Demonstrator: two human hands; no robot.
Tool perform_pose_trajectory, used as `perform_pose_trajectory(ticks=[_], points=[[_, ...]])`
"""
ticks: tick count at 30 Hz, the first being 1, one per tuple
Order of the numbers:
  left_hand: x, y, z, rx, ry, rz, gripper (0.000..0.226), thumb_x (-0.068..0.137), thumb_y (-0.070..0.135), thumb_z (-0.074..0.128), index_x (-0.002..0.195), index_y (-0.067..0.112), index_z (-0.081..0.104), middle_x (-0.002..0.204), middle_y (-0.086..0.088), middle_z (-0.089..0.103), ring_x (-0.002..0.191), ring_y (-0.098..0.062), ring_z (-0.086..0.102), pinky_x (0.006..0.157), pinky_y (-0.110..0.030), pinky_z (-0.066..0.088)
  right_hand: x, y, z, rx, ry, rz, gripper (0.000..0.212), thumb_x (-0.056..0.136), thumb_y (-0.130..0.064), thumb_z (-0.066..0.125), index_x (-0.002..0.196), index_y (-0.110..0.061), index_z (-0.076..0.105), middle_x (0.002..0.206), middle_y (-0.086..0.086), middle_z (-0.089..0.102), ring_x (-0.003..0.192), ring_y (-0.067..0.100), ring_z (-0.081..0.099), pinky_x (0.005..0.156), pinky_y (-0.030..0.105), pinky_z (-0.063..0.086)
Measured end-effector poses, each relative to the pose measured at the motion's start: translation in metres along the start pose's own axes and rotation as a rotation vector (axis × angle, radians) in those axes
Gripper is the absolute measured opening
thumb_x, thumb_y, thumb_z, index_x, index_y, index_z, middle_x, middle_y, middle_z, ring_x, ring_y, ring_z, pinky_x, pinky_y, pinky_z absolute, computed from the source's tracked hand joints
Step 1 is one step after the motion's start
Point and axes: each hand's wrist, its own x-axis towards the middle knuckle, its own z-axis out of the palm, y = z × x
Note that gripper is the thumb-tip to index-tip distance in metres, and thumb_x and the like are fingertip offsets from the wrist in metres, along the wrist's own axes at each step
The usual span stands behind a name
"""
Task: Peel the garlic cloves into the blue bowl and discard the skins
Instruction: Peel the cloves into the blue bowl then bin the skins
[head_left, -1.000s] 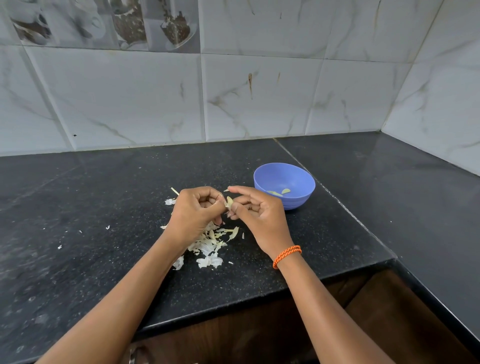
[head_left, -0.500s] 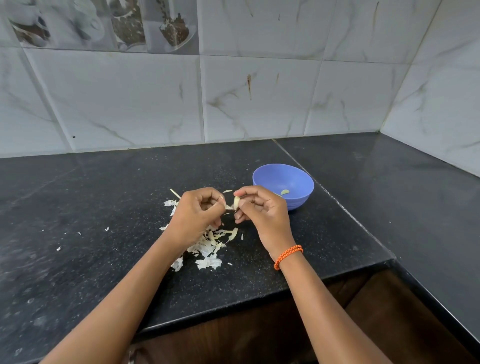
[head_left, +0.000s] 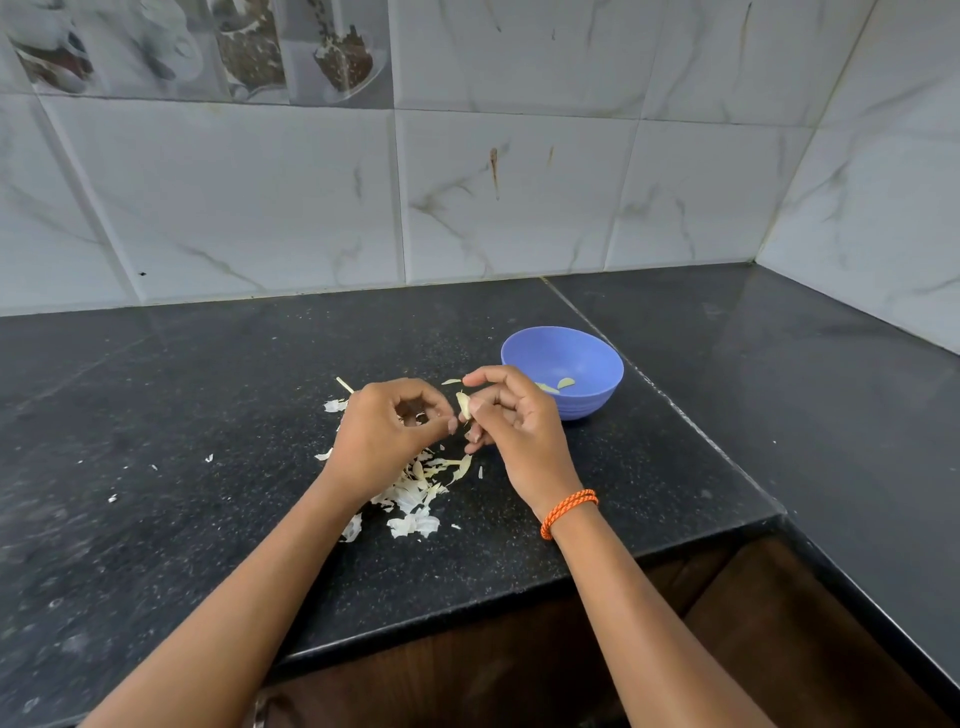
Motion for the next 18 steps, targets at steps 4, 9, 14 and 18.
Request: perform_pose_trajectory(ticks=[4,9,14,18], points=[[0.0016,0.0014,-0.001,-0.141,-0.002,-0.05,0.01,0.093,0.009,0.082,0.094,0.019,0.082,0.089,0.001,0.079,0.076,-0.023,0.068,0.074,-0.032,0.058,0.0006,0.0018,0.0,-0.018,0.009,0.019,0.01,0.102,-0.001,0.062,0.111,-0.006,0.065,0.087,0.013,0.07,0.071,0.023,0.065,0.066,0.04,0.064],[-0.0012,0.0081,-0.0006,-0.302,-0.012,-0.1,0.008,0.097,0.015,0.079,0.095,0.011,0.086,0.09,-0.004,0.082,0.068,-0.005,0.064,0.061,-0.013,0.047,0.0013,0.004,0.0005,-0.075,-0.02,-0.01,0.007,0.104,-0.003,0.062,0.11,-0.007,0.064,0.09,0.015,0.071,0.074,0.026,0.068,0.068,0.037,0.064],[-0.0012,0.0084,0.0005,-0.331,0.013,-0.086,0.009,0.093,0.014,0.083,0.09,0.005,0.083,0.085,-0.007,0.08,0.065,-0.005,0.064,0.059,-0.012,0.047,0.0001,0.0042,0.0006,-0.141,-0.039,-0.036,0.004,0.104,-0.01,0.066,0.108,-0.01,0.063,0.09,0.01,0.073,0.076,0.023,0.071,0.067,0.036,0.065],[-0.0005,0.0068,0.0001,-0.353,0.042,-0.102,0.009,0.09,0.012,0.085,0.088,0.003,0.083,0.082,-0.01,0.08,0.061,-0.009,0.065,0.055,-0.012,0.046,0.0001,0.004,0.002,-0.151,-0.022,-0.044,0.004,0.101,-0.012,0.073,0.104,-0.011,0.07,0.087,0.007,0.076,0.074,0.023,0.074,0.066,0.037,0.065]])
